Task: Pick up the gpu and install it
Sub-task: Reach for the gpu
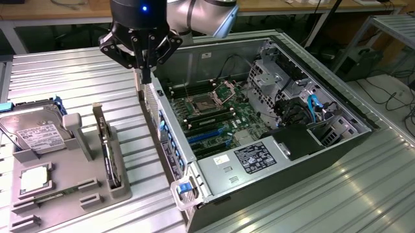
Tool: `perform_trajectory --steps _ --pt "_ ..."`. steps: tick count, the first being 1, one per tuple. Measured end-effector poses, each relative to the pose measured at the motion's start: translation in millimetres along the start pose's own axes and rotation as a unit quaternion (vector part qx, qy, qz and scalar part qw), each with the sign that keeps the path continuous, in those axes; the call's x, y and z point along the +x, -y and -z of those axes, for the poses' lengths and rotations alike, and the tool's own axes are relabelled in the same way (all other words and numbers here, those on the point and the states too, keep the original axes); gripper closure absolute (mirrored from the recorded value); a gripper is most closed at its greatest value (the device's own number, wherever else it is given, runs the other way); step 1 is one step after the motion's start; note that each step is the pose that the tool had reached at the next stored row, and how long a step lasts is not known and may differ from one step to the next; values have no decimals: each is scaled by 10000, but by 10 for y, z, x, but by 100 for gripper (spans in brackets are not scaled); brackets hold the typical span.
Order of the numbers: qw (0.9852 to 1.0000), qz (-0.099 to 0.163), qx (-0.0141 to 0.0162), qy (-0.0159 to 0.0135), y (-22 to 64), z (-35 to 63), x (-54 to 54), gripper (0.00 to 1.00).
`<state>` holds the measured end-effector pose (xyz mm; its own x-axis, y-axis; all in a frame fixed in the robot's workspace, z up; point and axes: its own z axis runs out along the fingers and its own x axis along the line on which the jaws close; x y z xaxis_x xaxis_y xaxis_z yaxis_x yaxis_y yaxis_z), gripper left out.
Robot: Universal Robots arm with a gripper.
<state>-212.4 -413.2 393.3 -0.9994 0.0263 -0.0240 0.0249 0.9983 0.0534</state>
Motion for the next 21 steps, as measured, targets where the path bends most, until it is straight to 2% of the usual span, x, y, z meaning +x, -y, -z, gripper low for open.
perform_trajectory --steps 6,21 --pt "9999 100 -17 -6 88 8 124 89" --pt "9998 199 -31 -11 244 24 469 89"
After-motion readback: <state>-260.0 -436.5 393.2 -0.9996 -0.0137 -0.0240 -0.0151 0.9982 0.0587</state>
